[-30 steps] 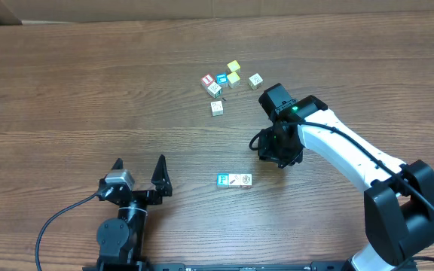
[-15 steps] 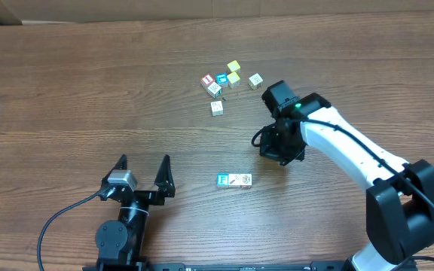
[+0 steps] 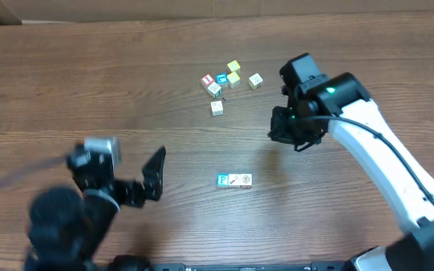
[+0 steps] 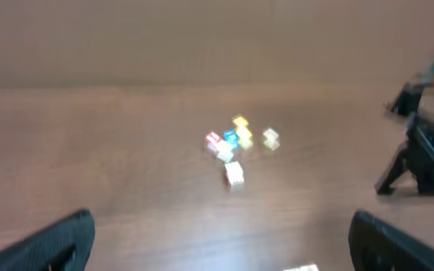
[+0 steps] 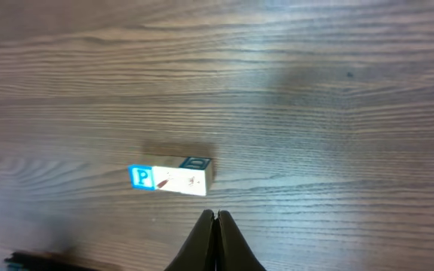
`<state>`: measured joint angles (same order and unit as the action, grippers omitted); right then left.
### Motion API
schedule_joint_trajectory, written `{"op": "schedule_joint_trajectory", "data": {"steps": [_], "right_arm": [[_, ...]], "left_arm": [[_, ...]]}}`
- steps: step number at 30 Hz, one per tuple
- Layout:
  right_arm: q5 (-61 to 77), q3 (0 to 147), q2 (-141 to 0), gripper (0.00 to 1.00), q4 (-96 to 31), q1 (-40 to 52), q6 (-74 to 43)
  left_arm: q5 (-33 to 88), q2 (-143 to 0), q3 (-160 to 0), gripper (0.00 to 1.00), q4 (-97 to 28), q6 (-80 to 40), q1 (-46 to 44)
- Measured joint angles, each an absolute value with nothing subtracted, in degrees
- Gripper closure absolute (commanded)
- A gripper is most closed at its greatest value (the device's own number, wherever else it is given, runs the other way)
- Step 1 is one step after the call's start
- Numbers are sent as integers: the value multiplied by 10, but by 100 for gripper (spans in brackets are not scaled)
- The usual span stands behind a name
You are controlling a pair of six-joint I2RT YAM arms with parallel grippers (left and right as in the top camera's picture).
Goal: Flip 3 blocks
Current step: 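Raise the left arm and open the left gripper toward the table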
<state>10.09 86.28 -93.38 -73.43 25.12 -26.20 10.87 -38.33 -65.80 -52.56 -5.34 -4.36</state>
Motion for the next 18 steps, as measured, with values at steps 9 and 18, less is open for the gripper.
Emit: {"op": "schedule_joint_trajectory", "data": {"steps": [9, 18], "right_arm": [[101, 848, -912, 96, -739, 251, -259], [107, 722, -912, 96, -663, 251, -284]], "left_arm": [[166, -693, -980, 0, -727, -39, -44], [208, -821, -975, 96, -849, -62, -44]]}}
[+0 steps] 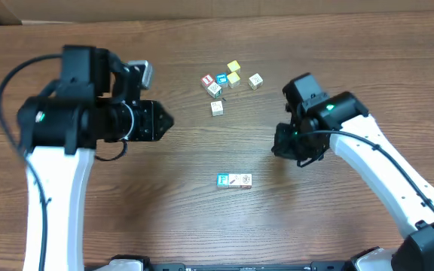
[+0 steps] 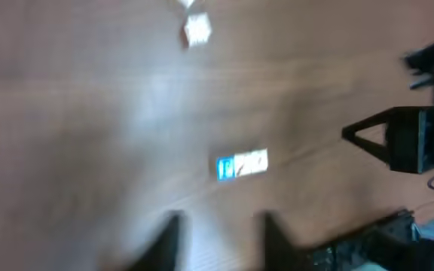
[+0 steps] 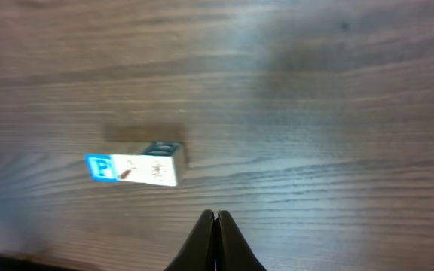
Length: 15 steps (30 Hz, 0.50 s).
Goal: Flip 3 blocks
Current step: 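Raise the left arm and open the left gripper toward the table, then lower both grippers to the row ends, left at 'P', right at 'D'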
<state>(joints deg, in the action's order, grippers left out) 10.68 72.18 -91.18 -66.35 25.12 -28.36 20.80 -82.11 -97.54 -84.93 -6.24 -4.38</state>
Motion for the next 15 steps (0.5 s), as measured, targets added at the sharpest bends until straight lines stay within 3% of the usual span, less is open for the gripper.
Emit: {"op": "schedule_joint_trajectory", "data": {"steps": [8, 15], "right_arm": [[116, 602, -912, 96, -549, 251, -348], [115, 578, -912, 96, -496, 262, -388]], "left_arm": [[121, -837, -767, 96, -778, -163, -90], [91, -837, -596, 96, -595, -222, -128]]}}
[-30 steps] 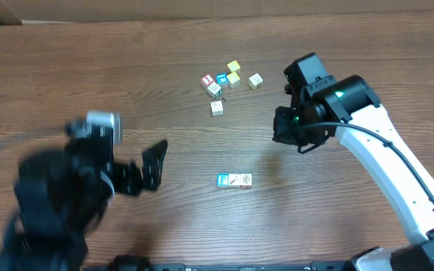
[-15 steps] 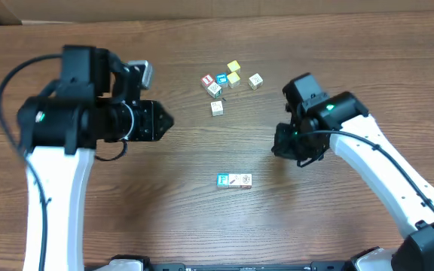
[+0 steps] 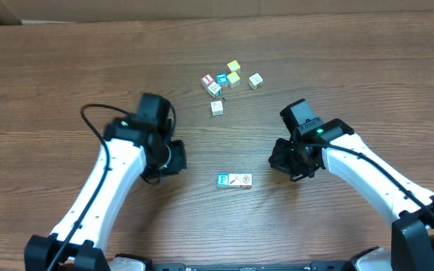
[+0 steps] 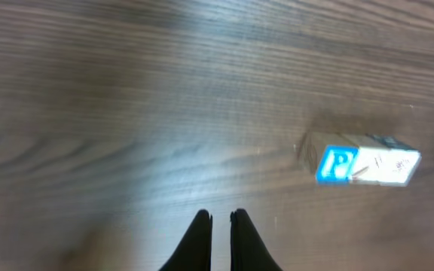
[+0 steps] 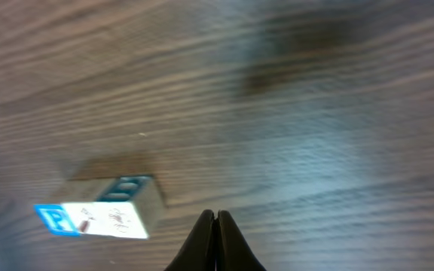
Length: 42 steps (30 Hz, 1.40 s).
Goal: Flip 3 blocks
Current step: 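Lower both grippers to the row ends, left at 'P', right at 'D'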
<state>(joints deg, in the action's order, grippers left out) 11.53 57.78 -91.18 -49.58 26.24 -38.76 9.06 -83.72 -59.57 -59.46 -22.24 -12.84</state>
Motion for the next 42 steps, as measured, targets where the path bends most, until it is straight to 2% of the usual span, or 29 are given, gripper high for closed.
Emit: {"op": "schedule_joint_trajectory", "data": {"steps": [13, 18, 42], "right_arm": [[48, 577, -912, 96, -464, 360, -479], [38, 561, -912, 96, -417, 363, -494], [52, 550, -973, 96, -399, 364, -562]], "left_arm": [[89, -837, -516, 96, -449, -265, -204], [89, -837, -516, 96, -445, -271, -220], [87, -839, -442, 96, -346, -333, -233]]}}
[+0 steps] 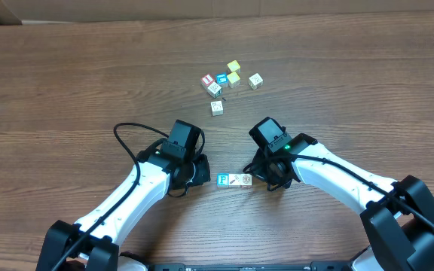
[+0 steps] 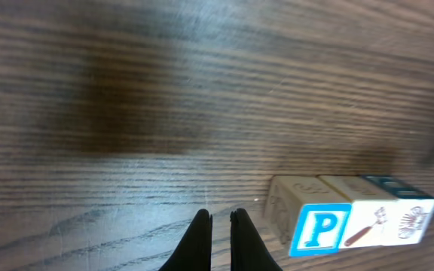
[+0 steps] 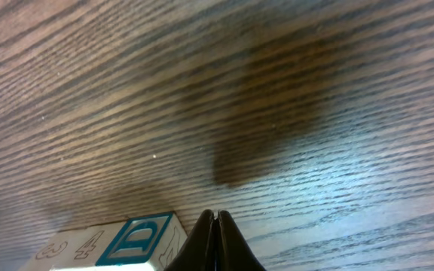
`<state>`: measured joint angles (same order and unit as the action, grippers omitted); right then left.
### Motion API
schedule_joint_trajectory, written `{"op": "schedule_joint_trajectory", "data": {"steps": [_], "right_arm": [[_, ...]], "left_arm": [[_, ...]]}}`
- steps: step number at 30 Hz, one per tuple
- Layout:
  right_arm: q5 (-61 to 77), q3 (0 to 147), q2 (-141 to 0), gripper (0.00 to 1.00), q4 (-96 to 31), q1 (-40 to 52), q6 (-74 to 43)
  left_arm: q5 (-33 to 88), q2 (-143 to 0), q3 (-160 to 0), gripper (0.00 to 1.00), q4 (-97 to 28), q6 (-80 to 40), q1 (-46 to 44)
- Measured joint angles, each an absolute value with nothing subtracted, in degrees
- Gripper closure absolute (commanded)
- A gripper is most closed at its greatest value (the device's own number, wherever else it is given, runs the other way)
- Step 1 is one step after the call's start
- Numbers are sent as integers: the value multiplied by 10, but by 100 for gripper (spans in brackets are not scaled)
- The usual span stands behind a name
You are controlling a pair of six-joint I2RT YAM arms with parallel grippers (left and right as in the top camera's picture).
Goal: Flip 3 blocks
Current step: 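Lower both grippers to the row ends, left at 'P', right at 'D', then squeeze the three-block row between both grippers from its ends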
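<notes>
Three blocks lie side by side in a short row (image 1: pixel 234 181) on the wooden table; a blue P, a tool picture and a drawing face up (image 2: pixel 353 220). My left gripper (image 1: pixel 201 175) is low at the row's left end, its fingers (image 2: pixel 218 239) nearly touching each other with nothing between them. My right gripper (image 1: pixel 260 178) is shut at the row's right end, its tips (image 3: pixel 216 229) beside the block with a blue D (image 3: pixel 139 239). Whether either gripper touches the row cannot be told.
A cluster of several small blocks (image 1: pixel 228 77) lies at the back of the table. One more block (image 1: pixel 217 108) sits a little nearer. A cardboard wall edge shows at the far left corner.
Both grippers have come in to the row of three blocks. The left one is now just off its left end and the right one at its right end. The row lies where it was.
My left gripper was open near the front left, my right one shut and off to the row's upper right. The left arm then stood at the back left, later shut and left of the row. Now both grippers flank the unmoved row.
</notes>
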<state>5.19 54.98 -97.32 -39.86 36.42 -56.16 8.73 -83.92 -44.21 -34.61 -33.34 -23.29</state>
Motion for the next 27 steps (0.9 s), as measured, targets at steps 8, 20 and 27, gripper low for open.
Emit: {"op": "schedule_joint_trajectory", "data": {"steps": [8, 20, 27], "right_arm": [[78, 550, -974, 96, -394, 364, -568], [92, 550, -974, 96, -395, 364, -570], [92, 550, -974, 96, -396, 364, -569]], "left_arm": [[88, -874, -438, 96, -333, -342, -233], [114, -879, -437, 96, -295, -344, -238], [118, -879, -437, 96, -298, -344, -259]]}}
